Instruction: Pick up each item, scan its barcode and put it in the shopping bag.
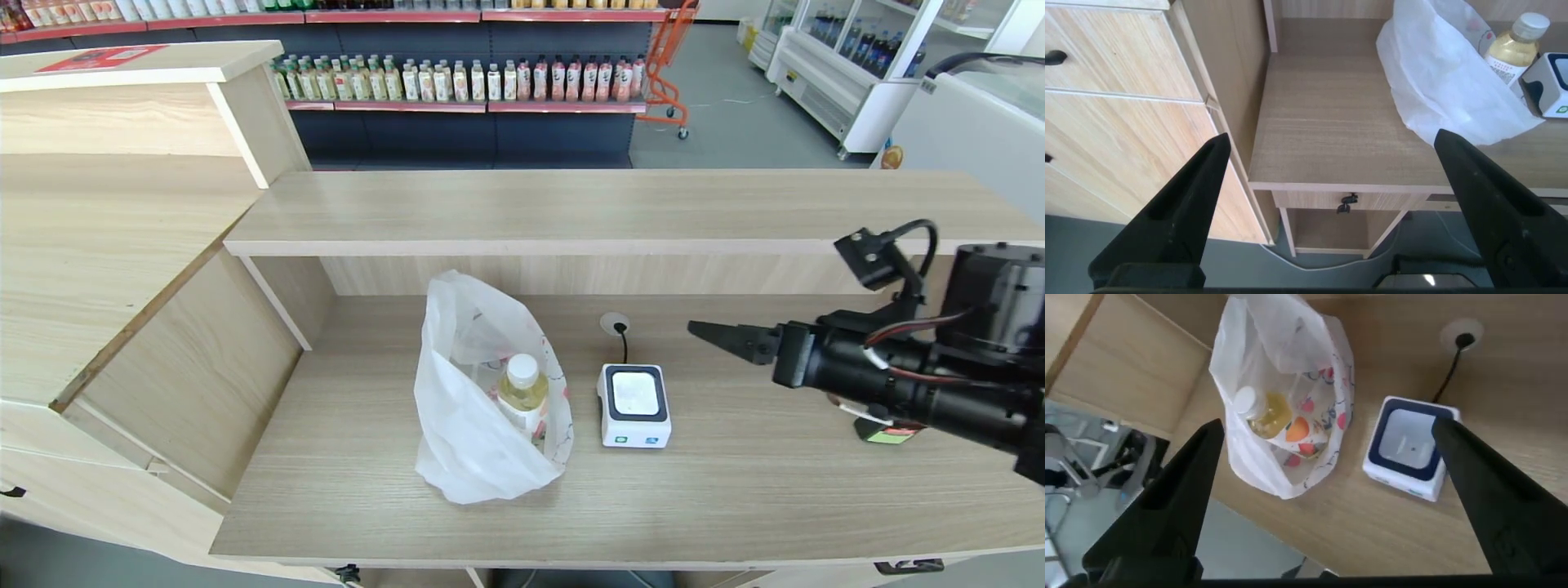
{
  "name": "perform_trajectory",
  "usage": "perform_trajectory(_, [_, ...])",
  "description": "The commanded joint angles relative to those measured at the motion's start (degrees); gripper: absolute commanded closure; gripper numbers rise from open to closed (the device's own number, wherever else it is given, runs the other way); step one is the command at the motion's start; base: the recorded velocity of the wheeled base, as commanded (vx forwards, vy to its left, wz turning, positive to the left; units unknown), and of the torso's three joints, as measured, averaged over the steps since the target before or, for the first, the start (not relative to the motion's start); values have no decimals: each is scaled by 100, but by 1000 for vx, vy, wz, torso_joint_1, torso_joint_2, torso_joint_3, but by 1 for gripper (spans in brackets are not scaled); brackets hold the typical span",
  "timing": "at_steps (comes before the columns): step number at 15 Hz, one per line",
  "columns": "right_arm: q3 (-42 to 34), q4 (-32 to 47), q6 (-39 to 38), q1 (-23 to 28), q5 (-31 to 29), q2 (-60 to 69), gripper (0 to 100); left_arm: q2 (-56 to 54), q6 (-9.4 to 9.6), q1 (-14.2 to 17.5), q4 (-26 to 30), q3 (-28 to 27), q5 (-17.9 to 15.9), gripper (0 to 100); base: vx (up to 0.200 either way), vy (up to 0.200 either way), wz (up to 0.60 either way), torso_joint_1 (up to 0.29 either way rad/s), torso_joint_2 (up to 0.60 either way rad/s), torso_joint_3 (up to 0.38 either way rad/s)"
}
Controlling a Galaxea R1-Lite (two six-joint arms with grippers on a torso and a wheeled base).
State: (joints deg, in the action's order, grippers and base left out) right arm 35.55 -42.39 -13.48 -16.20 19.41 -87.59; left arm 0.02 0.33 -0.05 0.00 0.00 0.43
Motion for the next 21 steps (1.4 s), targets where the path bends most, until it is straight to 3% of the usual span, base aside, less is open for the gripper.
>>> perform_trajectory(1, [-118, 653, 707, 627, 2, 1350, 0, -2, 2, -4, 0, 0, 1, 0, 0, 0, 0, 0, 0, 0])
perform_trajectory(5, [-92, 2191, 698, 855, -201, 2633, 0, -2, 2, -4, 0, 0, 1, 0, 0, 0, 0, 0, 0, 0])
perform_trajectory(8, [-241, 2736, 654, 1225, -332, 3055, 0, -2, 2, -4, 0, 0, 1, 0, 0, 0, 0, 0, 0, 0])
perform_trajectory(12, [-294, 3193, 636, 1655, -332, 3310, 0, -2, 2, -4, 0, 0, 1, 0, 0, -50, 0, 2, 2, 1])
perform_trajectory(17, [-294, 3632, -32, 1673, -684, 3398, 0, -2, 11, 5, 0, 0, 10, 0, 0, -200, 0, 1, 5, 2])
perform_trajectory(21, [-294, 3790, -111, 1673, -693, 3433, 0, -2, -15, 5, 0, 0, 10, 0, 0, -200, 0, -2, 4, 8])
